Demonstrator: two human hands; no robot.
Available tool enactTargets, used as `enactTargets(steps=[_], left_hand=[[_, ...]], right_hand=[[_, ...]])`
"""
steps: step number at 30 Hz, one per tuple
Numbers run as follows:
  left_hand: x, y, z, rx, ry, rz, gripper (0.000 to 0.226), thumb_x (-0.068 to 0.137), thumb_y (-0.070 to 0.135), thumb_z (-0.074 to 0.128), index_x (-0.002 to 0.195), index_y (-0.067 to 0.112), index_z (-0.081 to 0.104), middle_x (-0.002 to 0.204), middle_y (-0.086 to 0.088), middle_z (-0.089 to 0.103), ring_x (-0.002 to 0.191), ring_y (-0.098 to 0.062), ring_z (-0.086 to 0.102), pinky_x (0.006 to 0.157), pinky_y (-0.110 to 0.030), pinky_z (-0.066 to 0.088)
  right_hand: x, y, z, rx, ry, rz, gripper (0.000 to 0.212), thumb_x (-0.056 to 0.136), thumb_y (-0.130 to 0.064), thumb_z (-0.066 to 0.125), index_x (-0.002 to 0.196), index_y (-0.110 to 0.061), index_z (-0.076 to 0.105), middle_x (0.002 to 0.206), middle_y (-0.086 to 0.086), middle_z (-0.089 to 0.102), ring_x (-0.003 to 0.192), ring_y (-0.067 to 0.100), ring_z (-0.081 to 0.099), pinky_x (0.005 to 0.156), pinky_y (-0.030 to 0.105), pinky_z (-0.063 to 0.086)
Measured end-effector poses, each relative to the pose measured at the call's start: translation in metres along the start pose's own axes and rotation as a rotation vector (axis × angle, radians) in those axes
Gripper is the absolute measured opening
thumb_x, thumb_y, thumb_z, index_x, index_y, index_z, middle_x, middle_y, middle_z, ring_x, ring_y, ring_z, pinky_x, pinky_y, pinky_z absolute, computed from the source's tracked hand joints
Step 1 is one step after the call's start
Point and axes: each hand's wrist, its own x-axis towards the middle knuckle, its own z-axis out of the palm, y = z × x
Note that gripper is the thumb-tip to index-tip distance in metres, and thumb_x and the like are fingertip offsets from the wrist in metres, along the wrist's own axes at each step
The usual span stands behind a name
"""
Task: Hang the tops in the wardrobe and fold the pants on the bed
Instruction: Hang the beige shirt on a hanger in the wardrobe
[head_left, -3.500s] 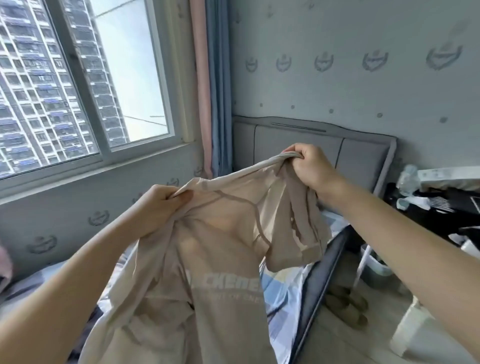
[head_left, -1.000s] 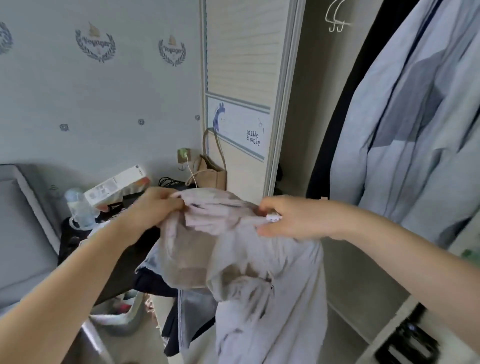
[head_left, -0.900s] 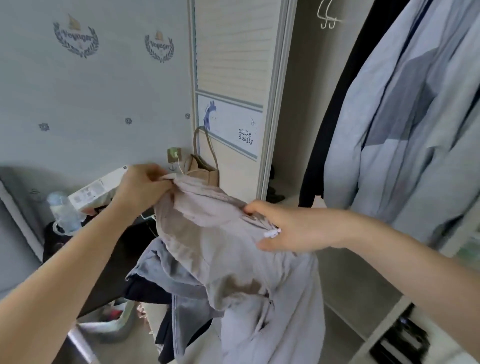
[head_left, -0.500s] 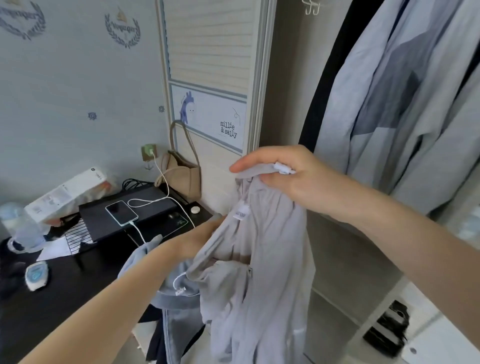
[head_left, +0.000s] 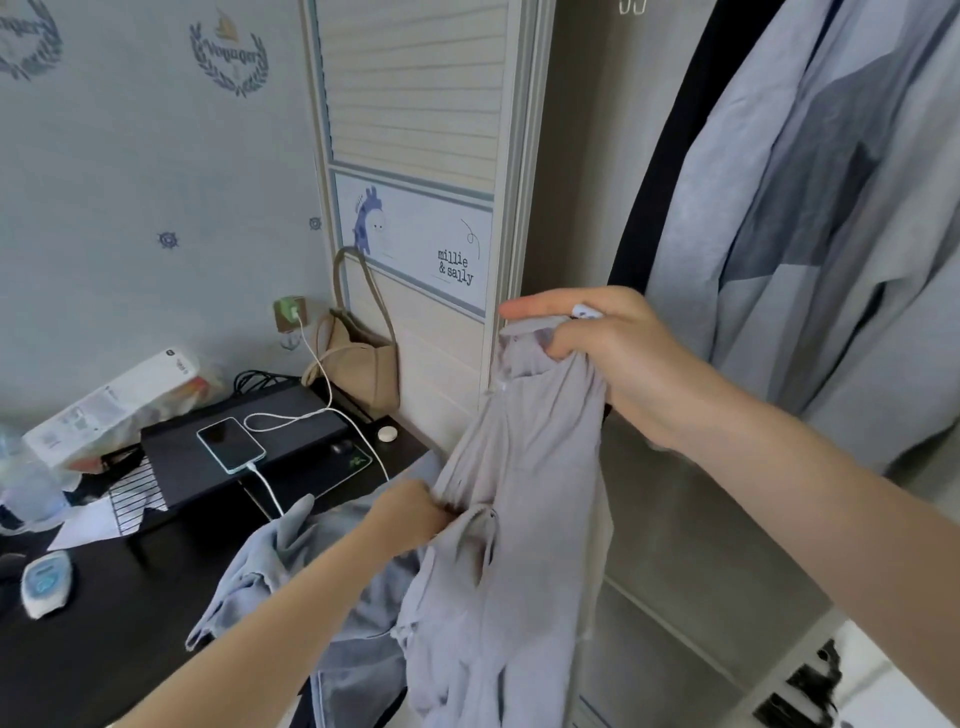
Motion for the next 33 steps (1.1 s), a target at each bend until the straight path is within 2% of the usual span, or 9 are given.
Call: enactTargets(steps=[4, 7, 11, 14, 18, 22, 24, 29, 33], left_hand=[[0.025, 0.002, -0.028, -0.396, -0.107, -0.187, 0.016, 0.087, 0.016, 0.072, 0.089, 0.002, 0.065, 0.073, -0.01, 0.071, 0.055, -0.015, 0.07, 0.051, -0.025, 0.055], [0.039, 0.027, -0.061, -0.841, -0.221, -0.146, 0.014, 0.083, 0.002, 0.071, 0.095, -0.005, 0.071, 0.079, -0.012, 0.074, 0.064, -0.017, 0.072, 0.055, -0.027, 0.058], [0.065, 0.081, -0.103, -1.104, -0.324, -0.104, 0.016, 0.077, 0.009, 0.071, 0.088, 0.0, 0.078, 0.097, -0.015, 0.074, 0.081, -0.024, 0.074, 0.064, -0.033, 0.06], [0.086, 0.121, -0.125, -1.146, -0.29, -0.089, 0.019, 0.075, 0.015, 0.07, 0.089, 0.004, 0.075, 0.102, -0.014, 0.072, 0.093, -0.028, 0.07, 0.088, -0.041, 0.056], [0.107, 0.169, -0.157, -1.111, -0.28, 0.033, 0.027, 0.073, 0.019, 0.069, 0.098, 0.011, 0.065, 0.099, -0.01, 0.067, 0.095, -0.025, 0.063, 0.1, -0.039, 0.041], [0.112, 0.207, -0.178, -0.538, -0.324, 0.136, 0.069, 0.057, 0.032, 0.091, 0.115, 0.002, 0.067, 0.116, -0.015, 0.068, 0.107, -0.03, 0.063, 0.106, -0.042, 0.04], [0.117, 0.22, -0.184, -0.367, -0.299, 0.175, 0.068, 0.067, 0.045, 0.086, 0.116, 0.002, 0.069, 0.12, -0.014, 0.069, 0.115, -0.031, 0.063, 0.111, -0.046, 0.039], [0.153, 0.243, -0.201, -0.843, -0.104, 0.222, 0.039, 0.085, 0.028, 0.064, 0.114, 0.001, 0.067, 0.117, -0.018, 0.069, 0.095, -0.03, 0.071, 0.08, -0.042, 0.057], [0.178, 0.263, -0.227, -0.789, -0.212, 0.249, 0.036, 0.086, 0.021, 0.057, 0.116, 0.001, 0.062, 0.119, -0.022, 0.065, 0.098, -0.035, 0.067, 0.084, -0.046, 0.054]], right_hand=[[0.03, 0.02, -0.031, -0.057, 0.162, 0.054, 0.047, 0.074, 0.007, 0.046, 0.084, -0.025, 0.079, 0.095, -0.011, 0.074, 0.1, 0.003, 0.063, 0.088, 0.016, 0.048], [0.055, 0.038, -0.063, -0.287, 0.293, 0.051, 0.032, 0.082, -0.003, 0.054, 0.08, -0.026, 0.075, 0.086, -0.017, 0.069, 0.081, -0.003, 0.061, 0.066, 0.009, 0.046], [0.077, 0.063, -0.108, -0.84, 0.285, 0.023, 0.021, 0.082, -0.021, 0.057, 0.096, -0.031, 0.069, 0.09, -0.013, 0.065, 0.081, 0.007, 0.059, 0.064, 0.027, 0.051], [0.084, 0.082, -0.137, -1.07, 0.174, -0.019, 0.023, 0.083, -0.036, 0.06, 0.106, -0.033, 0.06, 0.097, -0.011, 0.055, 0.084, 0.009, 0.052, 0.055, 0.022, 0.037], [0.101, 0.1, -0.163, -1.225, 0.293, -0.125, 0.019, 0.089, -0.036, 0.06, 0.078, -0.022, 0.054, 0.082, -0.007, 0.04, 0.083, 0.018, 0.051, 0.053, 0.029, 0.027], [0.123, 0.1, -0.188, -0.926, 0.589, -0.146, 0.019, 0.09, -0.02, 0.058, 0.074, -0.016, 0.049, 0.084, -0.002, 0.039, 0.073, 0.028, 0.052, 0.059, 0.037, 0.043], [0.136, 0.092, -0.198, -0.873, 0.68, -0.165, 0.013, 0.091, -0.018, 0.055, 0.079, -0.013, 0.053, 0.089, 0.0, 0.042, 0.074, 0.03, 0.052, 0.062, 0.039, 0.045], [0.163, 0.077, -0.2, -1.01, 0.339, -0.063, 0.034, 0.091, -0.026, 0.053, 0.061, -0.025, 0.037, 0.077, 0.001, 0.049, 0.075, 0.025, 0.054, 0.059, 0.033, 0.041], [0.183, 0.077, -0.193, -1.162, 0.161, 0.136, 0.032, 0.09, -0.031, 0.049, 0.062, -0.02, 0.037, 0.071, -0.003, 0.048, 0.074, 0.022, 0.057, 0.052, 0.028, 0.034]])
